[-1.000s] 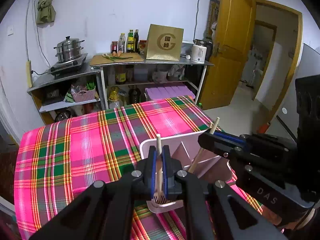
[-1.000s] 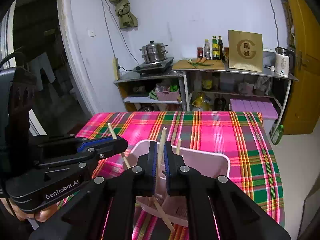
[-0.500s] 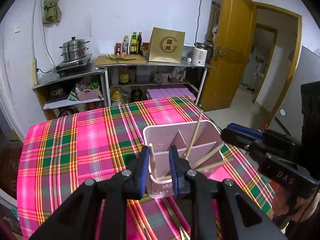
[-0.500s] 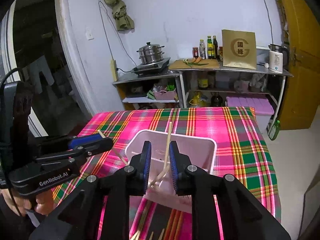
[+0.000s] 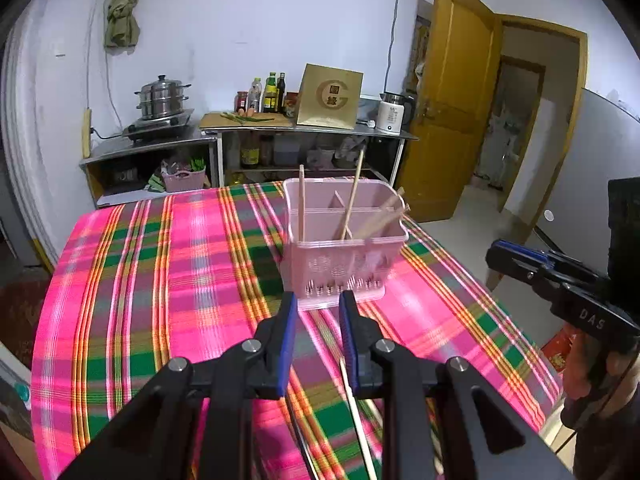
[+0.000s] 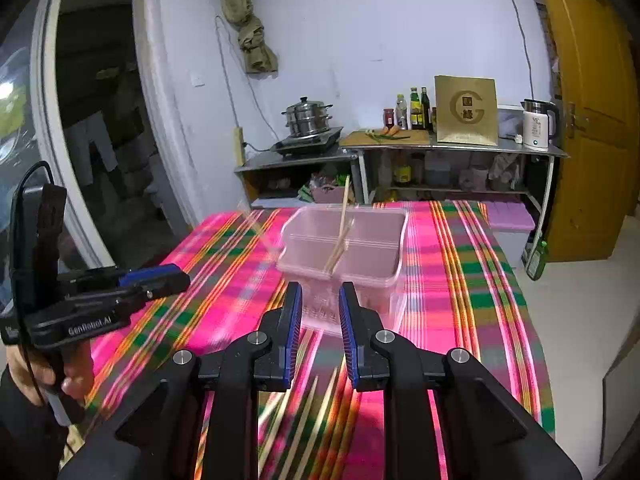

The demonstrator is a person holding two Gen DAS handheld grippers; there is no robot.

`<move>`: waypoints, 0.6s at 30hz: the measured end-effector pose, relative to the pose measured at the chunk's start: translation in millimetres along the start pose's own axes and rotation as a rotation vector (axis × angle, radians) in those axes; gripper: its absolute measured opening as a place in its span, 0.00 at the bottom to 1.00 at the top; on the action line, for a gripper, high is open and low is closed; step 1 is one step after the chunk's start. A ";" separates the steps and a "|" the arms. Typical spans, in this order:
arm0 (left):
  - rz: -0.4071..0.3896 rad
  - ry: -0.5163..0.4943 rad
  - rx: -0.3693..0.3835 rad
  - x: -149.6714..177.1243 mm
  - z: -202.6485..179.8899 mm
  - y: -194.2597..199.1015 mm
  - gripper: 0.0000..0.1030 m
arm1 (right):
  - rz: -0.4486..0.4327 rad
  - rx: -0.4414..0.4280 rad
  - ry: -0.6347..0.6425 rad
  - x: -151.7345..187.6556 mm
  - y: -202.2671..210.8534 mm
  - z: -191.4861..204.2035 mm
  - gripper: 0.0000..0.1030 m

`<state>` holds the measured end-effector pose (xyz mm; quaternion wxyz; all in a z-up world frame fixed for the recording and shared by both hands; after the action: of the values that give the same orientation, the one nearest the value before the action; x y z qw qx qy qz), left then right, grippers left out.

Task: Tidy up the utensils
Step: 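Move both tools back toward the remaining chopsticks on the cloth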

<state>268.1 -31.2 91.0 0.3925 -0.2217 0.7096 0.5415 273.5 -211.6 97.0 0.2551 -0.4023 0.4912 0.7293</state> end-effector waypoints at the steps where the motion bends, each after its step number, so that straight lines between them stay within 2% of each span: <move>1: -0.003 0.004 0.000 8.0 -0.7 4.1 0.22 | 0.001 0.001 0.008 9.1 5.2 3.0 0.19; 4: 0.000 0.014 -0.002 37.3 -1.6 15.4 0.22 | 0.013 0.015 0.019 36.4 16.7 9.4 0.19; 11: 0.017 0.034 -0.032 94.7 -5.3 33.6 0.22 | 0.068 -0.027 -0.027 95.3 31.7 14.3 0.19; 18: 0.040 0.061 -0.040 130.6 -4.2 43.1 0.22 | 0.101 -0.023 -0.044 127.5 40.1 16.3 0.19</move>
<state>157.4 -7.1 12.9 0.3554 -0.2318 0.7147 0.5561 167.6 -215.0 13.8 0.2243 -0.3638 0.4968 0.7553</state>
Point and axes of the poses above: each gripper's, at about its wrist camera, not at the fingertips, and y roughly against the way its jaws point, z to its left, x to its underside, the point moved 5 cm from there along -y, roughly the way its jaws point, and after that the axes turned 2 degrees about -x, right-handed, at the moved point
